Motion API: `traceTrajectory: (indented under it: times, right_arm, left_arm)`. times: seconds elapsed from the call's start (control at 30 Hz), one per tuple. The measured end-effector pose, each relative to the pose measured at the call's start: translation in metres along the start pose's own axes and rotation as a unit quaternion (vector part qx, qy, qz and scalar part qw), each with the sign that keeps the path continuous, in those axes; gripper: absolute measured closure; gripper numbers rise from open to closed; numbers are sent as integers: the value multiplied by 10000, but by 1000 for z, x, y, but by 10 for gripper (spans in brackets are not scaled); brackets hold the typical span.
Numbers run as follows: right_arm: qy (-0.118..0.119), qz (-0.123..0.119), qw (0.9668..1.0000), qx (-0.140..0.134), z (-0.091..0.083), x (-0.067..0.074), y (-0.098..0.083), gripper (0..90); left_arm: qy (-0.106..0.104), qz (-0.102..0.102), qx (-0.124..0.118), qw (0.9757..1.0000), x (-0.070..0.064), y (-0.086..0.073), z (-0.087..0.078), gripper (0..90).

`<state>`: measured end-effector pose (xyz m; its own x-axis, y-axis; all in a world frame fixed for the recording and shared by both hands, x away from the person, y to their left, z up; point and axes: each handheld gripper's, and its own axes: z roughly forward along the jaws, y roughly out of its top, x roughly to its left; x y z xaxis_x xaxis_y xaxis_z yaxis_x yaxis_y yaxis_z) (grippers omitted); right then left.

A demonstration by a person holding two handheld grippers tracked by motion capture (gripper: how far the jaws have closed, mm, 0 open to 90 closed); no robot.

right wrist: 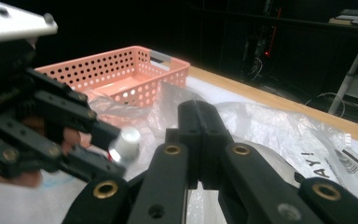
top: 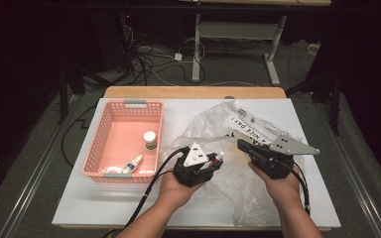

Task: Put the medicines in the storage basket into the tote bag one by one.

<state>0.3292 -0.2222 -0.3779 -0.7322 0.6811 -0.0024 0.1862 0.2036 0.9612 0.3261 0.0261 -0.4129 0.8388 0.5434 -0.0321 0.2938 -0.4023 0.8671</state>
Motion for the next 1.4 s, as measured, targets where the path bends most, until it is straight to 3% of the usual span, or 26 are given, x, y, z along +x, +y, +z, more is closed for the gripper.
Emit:
traceTrajectory:
  times: [0.33, 1.4]
  right_arm:
    - [-1, -33, 9998, -172, -6, -1, 5, 900]
    - [-86, -104, 9993, -351, -10, -7, 8, 900]
  left_arm:
    - [32, -17, 84, 10000, 0, 5, 18, 659]
    - [36, -17, 193, 9998, 2, 12, 58, 658]
